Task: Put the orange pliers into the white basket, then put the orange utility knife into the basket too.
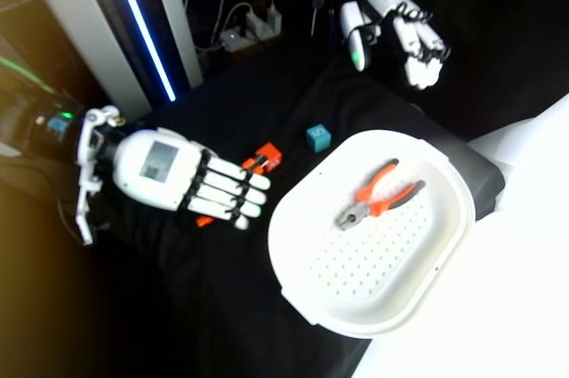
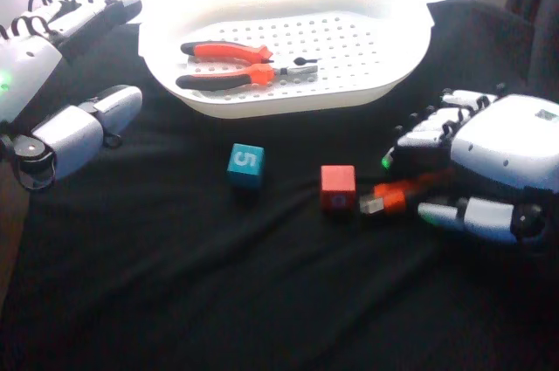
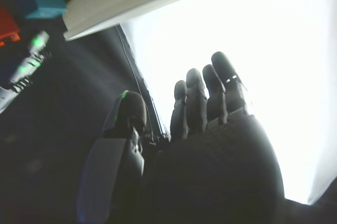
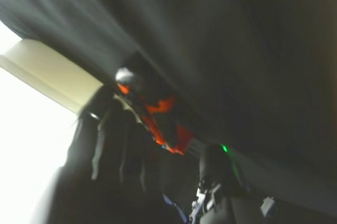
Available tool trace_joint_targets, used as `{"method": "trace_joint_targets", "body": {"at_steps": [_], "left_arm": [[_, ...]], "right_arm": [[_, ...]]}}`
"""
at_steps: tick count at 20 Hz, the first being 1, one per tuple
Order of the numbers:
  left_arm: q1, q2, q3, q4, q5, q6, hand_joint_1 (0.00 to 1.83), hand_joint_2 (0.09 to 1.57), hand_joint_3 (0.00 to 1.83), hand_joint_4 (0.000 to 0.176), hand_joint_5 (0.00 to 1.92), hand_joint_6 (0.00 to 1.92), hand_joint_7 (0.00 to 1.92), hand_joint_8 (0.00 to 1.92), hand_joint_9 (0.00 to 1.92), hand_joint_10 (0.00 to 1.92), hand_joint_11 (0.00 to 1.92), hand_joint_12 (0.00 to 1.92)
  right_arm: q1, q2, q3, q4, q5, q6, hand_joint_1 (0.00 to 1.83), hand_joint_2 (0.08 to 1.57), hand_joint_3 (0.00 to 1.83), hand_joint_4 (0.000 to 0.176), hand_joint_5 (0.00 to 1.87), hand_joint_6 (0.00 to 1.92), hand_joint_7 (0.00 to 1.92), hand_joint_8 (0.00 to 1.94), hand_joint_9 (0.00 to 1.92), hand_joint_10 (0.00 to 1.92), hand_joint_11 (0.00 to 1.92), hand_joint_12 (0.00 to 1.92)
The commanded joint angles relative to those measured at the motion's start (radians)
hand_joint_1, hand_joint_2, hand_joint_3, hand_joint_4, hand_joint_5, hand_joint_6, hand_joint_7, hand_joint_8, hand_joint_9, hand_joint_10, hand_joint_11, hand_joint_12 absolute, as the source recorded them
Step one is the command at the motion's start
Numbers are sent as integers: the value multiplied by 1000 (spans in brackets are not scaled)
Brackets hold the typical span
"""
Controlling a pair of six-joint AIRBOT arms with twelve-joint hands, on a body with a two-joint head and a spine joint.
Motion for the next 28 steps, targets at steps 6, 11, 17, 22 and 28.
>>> {"method": "trace_joint_targets", "body": {"at_steps": [6, 11, 17, 22, 28], "left_arm": [[11, 5, -3, 11, -155, -14, 492, 1474, 0, 4, 104, 335, 285, 3, 60, 449, 0, 827], [23, 5, -8, 6, -174, -14, 466, 1471, 0, 10, 108, 339, 296, 3, 85, 400, 0, 890], [31, 5, -10, -2, -184, -20, 470, 1467, 0, 13, 30, 523, 289, 1, 81, 375, 0, 753], [34, 4, -10, -3, -186, -21, 391, 1485, 5, 17, 0, 541, 289, 3, 84, 396, 0, 860], [41, 4, -13, -6, -194, -24, 412, 1477, 0, 15, 19, 497, 296, 5, 101, 391, 0, 925]], "right_arm": [[35, 30, -34, 1, 206, -22, 1407, 1261, 10, 96, 1066, 1921, 1327, 1941, 1422, 1921, 1424, 1921], [102, 125, -110, -80, 362, -22, 1338, 1291, 15, 1, 932, 1921, 1236, 1941, 1409, 1921, 1432, 1921], [172, 139, -100, -93, 382, -21, 1227, 1308, 0, 150, 930, 1921, 1258, 1941, 1404, 1921, 1407, 1921], [205, 143, -91, -95, 382, -21, 1199, 1325, 2, 22, 802, 1921, 1115, 1941, 1339, 1921, 1417, 1921], [202, 143, -112, -95, 378, -21, 970, 1349, 16, 0, 586, 1677, 950, 1748, 1148, 1775, 1164, 1921]]}}
